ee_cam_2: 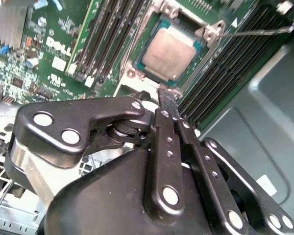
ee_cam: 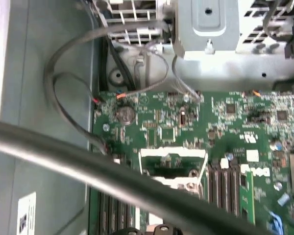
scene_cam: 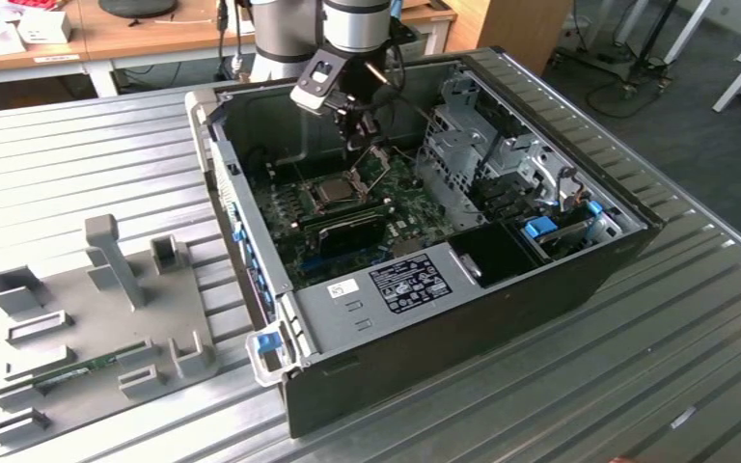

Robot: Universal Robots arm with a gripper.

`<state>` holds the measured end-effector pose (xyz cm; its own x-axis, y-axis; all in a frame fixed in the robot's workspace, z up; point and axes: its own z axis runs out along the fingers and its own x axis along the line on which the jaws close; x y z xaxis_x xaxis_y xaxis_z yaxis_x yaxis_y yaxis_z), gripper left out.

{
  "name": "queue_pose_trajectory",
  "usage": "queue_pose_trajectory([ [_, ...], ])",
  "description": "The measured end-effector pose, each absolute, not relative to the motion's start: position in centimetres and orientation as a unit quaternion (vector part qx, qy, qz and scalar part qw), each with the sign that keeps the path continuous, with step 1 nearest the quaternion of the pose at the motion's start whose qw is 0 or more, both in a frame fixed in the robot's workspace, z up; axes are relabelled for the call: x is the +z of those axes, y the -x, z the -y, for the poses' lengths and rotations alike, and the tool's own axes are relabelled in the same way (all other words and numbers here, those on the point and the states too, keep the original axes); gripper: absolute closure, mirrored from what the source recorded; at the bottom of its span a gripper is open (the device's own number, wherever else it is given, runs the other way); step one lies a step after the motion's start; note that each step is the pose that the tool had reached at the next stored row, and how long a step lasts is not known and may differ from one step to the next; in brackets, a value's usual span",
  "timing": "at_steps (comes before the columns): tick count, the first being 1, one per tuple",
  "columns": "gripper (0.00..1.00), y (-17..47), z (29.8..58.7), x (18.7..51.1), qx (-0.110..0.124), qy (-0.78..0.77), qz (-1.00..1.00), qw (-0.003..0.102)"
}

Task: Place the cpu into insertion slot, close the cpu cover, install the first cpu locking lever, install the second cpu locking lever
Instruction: 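Close the cpu cover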

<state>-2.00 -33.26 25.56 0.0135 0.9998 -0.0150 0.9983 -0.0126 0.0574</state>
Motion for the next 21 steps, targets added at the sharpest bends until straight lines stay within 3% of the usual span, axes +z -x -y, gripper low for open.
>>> queue_pose_trajectory([
  [21,0.90,0.4,33.3,25.7,0.015,-0.711,-0.702,0.026],
])
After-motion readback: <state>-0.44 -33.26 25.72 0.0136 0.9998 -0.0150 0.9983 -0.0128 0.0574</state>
